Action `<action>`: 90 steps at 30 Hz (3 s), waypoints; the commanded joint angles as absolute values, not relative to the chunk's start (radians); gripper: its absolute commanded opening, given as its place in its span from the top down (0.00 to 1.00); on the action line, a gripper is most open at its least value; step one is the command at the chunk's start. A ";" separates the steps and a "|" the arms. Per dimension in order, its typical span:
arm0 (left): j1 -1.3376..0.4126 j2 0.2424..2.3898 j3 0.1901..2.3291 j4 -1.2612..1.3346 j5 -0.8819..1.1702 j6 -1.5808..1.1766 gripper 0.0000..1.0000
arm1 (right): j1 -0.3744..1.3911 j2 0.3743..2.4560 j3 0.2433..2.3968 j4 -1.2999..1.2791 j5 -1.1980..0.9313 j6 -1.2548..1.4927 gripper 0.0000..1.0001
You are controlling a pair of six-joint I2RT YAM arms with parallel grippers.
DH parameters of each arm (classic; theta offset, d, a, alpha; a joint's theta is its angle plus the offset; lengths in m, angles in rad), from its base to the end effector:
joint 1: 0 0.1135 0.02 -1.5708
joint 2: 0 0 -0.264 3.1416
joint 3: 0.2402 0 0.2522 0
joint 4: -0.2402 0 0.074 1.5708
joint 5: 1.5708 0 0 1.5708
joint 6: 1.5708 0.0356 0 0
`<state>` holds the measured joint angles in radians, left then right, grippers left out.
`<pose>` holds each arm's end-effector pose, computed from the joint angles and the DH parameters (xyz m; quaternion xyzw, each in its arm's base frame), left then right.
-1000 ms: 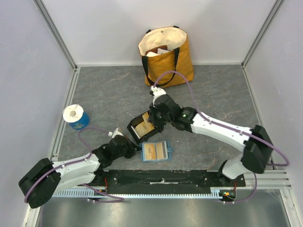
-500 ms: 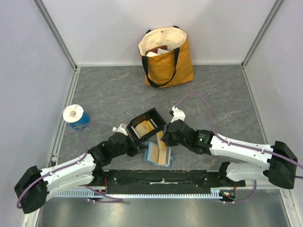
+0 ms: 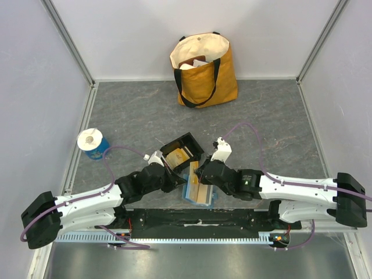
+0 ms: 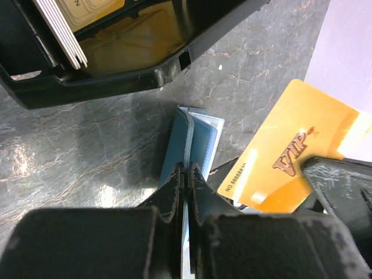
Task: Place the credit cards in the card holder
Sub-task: Turn over the card slot in the card holder, then insert the credit card into the card holder.
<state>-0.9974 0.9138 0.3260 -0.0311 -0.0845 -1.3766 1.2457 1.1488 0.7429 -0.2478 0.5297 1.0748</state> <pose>0.1029 -0.1538 0.1731 -0.1864 0.8685 -0.4104 0.2062 0.0949 0.2252 0.2491 0.0416 0.8722 0.2980 0.3857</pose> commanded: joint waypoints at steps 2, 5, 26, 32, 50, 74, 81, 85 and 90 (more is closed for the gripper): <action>-1.009 0.910 0.339 -0.018 -0.155 -1.417 0.98 | 1.296 1.186 0.781 -0.299 0.666 1.161 1.00; -1.009 0.916 0.333 -0.011 -0.152 -1.428 0.98 | 1.312 1.198 0.781 -0.298 0.681 1.178 1.00; -1.019 0.922 0.313 0.032 -0.155 -1.443 0.98 | 1.321 1.233 0.785 -0.212 0.655 1.172 1.00; -1.020 0.919 0.310 0.035 -0.158 -1.443 0.98 | 1.319 1.269 0.793 -0.227 0.635 1.166 1.00; -1.020 0.878 0.239 0.022 -0.190 -1.491 0.98 | 1.373 1.233 0.807 -0.472 0.699 1.195 1.00; -1.020 0.856 0.017 0.066 -0.275 -1.634 0.98 | 1.074 1.227 0.446 0.156 0.052 1.077 1.00; -1.019 0.877 0.026 0.066 -0.268 -1.625 0.98 | 1.049 1.302 0.436 0.216 -0.023 1.083 1.00; -1.020 0.879 0.034 0.049 -0.273 -1.617 0.98 | 1.035 1.281 0.428 0.175 -0.012 1.071 1.00; -1.020 0.877 0.043 0.028 -0.278 -1.608 0.98 | 0.997 1.253 0.394 0.166 -0.018 1.049 1.00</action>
